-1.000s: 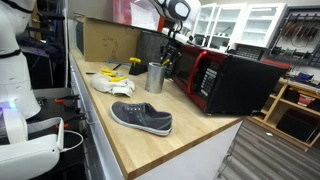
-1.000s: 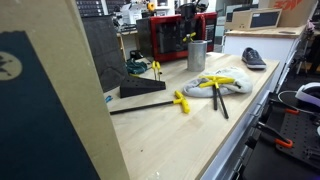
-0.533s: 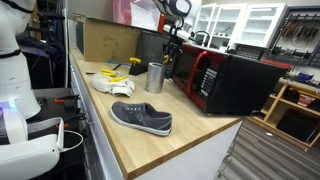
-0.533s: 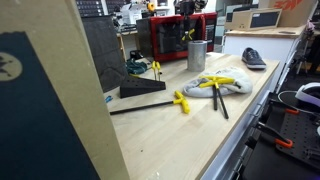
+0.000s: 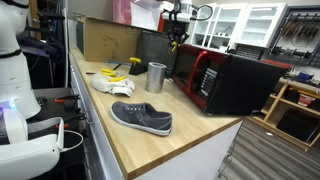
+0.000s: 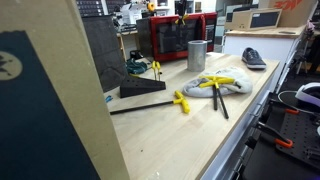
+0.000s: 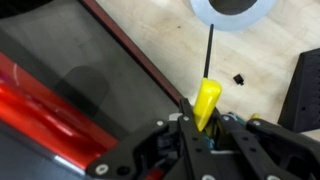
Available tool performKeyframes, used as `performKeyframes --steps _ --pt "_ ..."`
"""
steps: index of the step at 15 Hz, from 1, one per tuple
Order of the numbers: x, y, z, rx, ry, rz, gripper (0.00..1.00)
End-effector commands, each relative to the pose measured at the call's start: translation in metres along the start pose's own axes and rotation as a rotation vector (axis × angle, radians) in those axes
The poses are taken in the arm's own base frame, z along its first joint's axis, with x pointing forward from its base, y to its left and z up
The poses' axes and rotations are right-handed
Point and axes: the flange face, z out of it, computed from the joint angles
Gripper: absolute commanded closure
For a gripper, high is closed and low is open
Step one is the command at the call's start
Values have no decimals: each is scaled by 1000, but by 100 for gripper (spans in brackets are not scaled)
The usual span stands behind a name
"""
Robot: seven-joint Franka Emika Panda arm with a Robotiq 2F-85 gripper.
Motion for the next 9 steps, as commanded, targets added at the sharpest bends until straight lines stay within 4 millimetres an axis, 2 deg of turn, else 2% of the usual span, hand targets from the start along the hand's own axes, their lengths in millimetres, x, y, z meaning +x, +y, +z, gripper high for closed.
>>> performKeyframes --steps 1,3,5,9 --pt "-20 -37 -45 -109 152 77 96" --pt "-28 -55 -63 -160 240 145 96" --pt "-38 -74 -71 -219 312 215 96" --pt "-52 -114 -70 -319 352 331 96"
